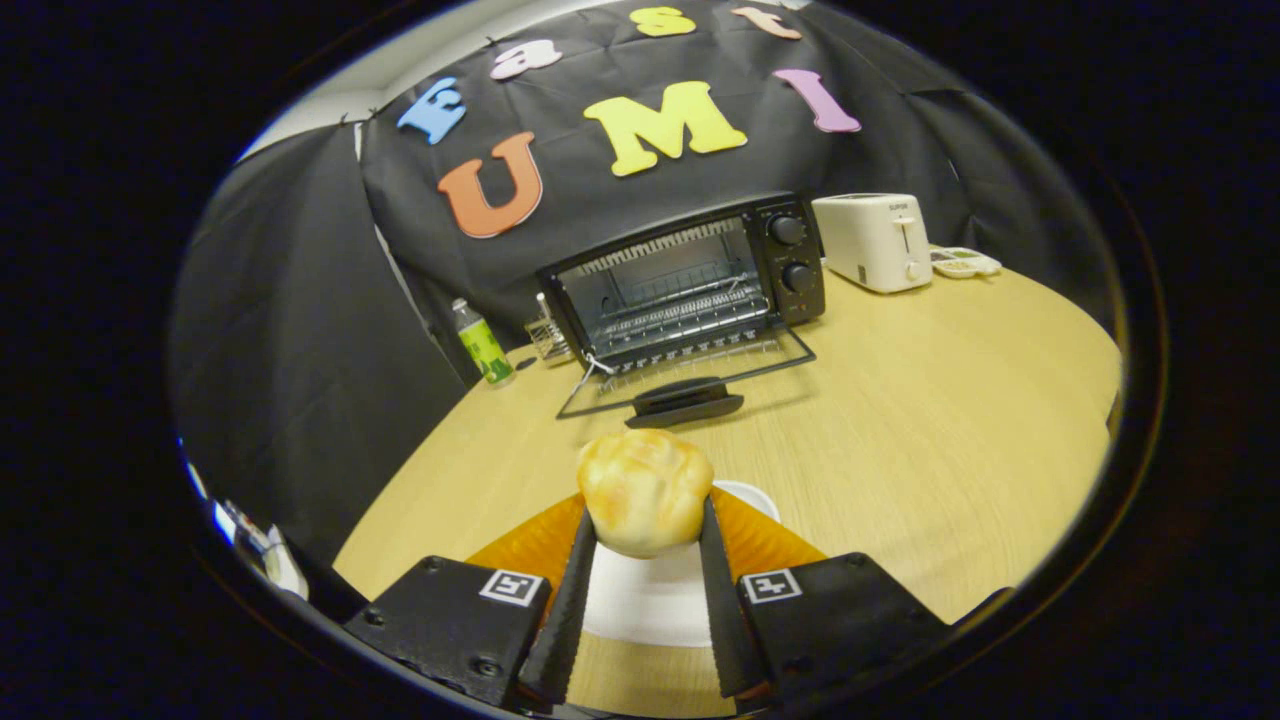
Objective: Open the toaster oven, put the food inside, and close the toaster oven door.
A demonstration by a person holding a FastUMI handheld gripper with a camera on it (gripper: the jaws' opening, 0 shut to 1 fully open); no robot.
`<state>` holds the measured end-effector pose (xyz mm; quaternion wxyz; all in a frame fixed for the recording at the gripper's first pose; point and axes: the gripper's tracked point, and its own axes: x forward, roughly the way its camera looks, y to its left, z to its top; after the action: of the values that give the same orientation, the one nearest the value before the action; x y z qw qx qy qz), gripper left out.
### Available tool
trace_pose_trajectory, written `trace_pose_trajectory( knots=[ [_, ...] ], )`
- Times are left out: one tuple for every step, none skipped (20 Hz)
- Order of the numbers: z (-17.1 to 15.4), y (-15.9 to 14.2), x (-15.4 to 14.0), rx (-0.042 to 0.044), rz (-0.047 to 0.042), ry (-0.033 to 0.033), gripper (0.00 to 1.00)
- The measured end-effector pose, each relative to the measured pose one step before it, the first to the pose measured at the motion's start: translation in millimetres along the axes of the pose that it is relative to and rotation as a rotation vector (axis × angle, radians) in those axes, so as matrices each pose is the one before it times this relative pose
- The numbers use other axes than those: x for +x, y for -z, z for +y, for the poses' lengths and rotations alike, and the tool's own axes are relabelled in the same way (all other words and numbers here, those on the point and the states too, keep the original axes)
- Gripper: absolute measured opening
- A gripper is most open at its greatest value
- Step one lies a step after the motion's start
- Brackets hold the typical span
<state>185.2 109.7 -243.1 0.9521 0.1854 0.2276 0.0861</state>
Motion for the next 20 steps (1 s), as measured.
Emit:
trace_pose_trajectory(
  knots=[
    [1.69, -17.48, 4.65, 0.01608, -0.01330, -0.00233, 0.59],
    [2.32, -16.23, 7.48, 0.01990, -0.01038, -0.00580, 0.59],
    [0.89, -15.64, 9.04, 0.02210, -0.01476, -0.00024, 0.58],
    [-0.20, -15.21, 11.11, 0.02147, -0.01604, 0.00944, 0.58],
    [0.56, -13.76, 13.37, 0.02014, -0.00938, 0.00826, 0.58],
    [0.69, -11.39, 14.49, 0.01684, 0.00028, 0.00562, 0.58],
    [1.95, -6.40, 12.85, 0.02479, 0.01838, -0.00318, 0.58],
    [-0.53, -8.49, 13.87, 0.02421, 0.00942, 0.00562, 0.58],
    [-3.26, -5.24, 15.11, 0.00869, 0.01205, 0.01802, 0.58],
    [-3.62, -2.81, 14.70, 0.00039, 0.01627, 0.01447, 0.58],
    [-4.20, -3.75, 14.30, -0.00915, 0.00415, 0.01737, 0.59],
    [-3.23, -4.33, 14.92, -0.01404, -0.00611, 0.01979, 0.59],
    [-2.08, -3.83, 13.12, -0.02331, -0.01260, 0.02150, 0.59],
    [2.04, -4.05, 13.38, -0.01291, -0.00513, 0.00868, 0.59],
    [3.98, -2.21, 12.97, 0.00119, 0.00091, 0.00375, 0.58],
    [2.39, -4.38, 13.10, -0.00413, -0.00846, 0.01128, 0.59],
    [1.33, -5.18, 11.71, -0.00255, -0.01229, 0.01813, 0.59],
    [2.51, -2.37, 12.32, -0.00130, 0.00484, 0.01072, 0.59],
    [3.90, 0.45, 11.18, 0.01438, 0.01514, -0.00265, 0.59],
    [2.50, -0.48, 9.47, 0.01940, 0.00983, 0.00271, 0.59]
  ],
)
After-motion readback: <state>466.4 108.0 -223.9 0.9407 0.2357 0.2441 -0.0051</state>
